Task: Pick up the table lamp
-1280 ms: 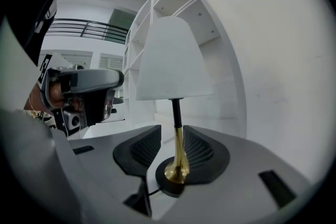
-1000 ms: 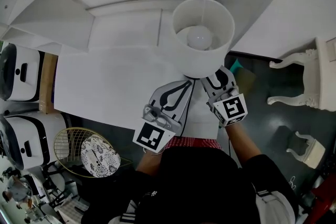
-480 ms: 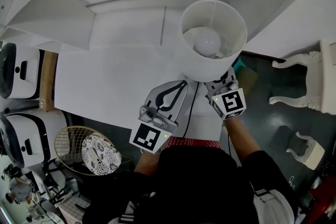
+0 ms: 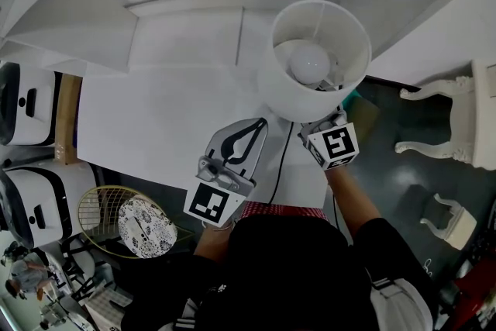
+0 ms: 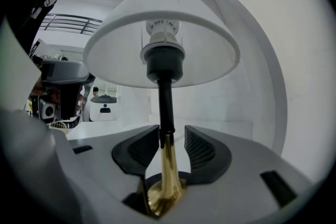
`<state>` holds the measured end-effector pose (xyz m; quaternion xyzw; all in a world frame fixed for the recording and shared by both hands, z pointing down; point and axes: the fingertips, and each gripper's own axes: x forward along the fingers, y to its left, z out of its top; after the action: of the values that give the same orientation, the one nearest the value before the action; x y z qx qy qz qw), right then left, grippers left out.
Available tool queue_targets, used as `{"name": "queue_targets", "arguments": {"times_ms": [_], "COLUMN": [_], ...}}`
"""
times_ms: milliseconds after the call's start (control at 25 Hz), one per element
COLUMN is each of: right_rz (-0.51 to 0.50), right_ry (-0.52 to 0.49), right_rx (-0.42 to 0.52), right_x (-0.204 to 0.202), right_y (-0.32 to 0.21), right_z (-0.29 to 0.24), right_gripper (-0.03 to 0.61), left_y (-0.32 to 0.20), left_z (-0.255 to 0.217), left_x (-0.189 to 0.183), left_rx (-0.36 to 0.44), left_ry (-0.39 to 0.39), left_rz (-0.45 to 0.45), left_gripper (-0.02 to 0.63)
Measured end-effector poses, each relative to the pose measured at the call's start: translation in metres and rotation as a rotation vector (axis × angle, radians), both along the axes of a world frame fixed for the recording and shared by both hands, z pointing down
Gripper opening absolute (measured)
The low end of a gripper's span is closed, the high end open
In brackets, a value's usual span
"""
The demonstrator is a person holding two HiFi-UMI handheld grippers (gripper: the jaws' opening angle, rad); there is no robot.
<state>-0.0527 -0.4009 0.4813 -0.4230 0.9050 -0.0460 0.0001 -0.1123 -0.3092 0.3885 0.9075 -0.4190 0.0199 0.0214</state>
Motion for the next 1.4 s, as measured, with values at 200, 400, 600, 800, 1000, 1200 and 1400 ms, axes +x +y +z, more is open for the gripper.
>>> {"name": "queue_targets", "arguments": {"times_ms": [200,400,600,800,1000,1200,1400], "right_rz": [-0.004,0.002,-0.002,-0.003,0.003,0.012,-0.007], "right_ry": [-0.004,-0.002,0.002,-0.002,-0.003,-0.002,-0.009], "right_rx": [0.008,0.010,0.027,0.022,0.016,0.043,0.078], "right_x": [-0.005,-0.010,-0.015,-0.018,-0.022,-0.020,-0.025], "right_y": [-0.003,-0.011,-0.015,-0.016,-0.020,-0.024,-0.023], "right_z": [-0.002,0.001,-0.002,-0.001,0.002,0.000,-0.009], "right_gripper": [0.140,0.140,0.140,0.140,0.118,0.050,0.015], "left_y": [0.002,0.003,0.005,0.006,0.005,0.005,0.002], "left_z": [0.000,0.005,0.006,0.006,0.007,0.009,0.013], "left_x": [-0.004,-0.009,-0.013,-0.018,-0.023,-0.024,-0.023], "left_rx": [0.001,-0.009,-0.015,-0.016,-0.019,-0.022,-0.019], "left_ry": [-0.003,0.001,-0.001,-0.005,-0.004,-0.007,-0.012], "left_rz": [-0.003,-0.009,-0.014,-0.022,-0.030,-0.032,-0.021], "left_gripper": [0.012,0.012,0.012,0.012,0.012,0.012,0.012]}}
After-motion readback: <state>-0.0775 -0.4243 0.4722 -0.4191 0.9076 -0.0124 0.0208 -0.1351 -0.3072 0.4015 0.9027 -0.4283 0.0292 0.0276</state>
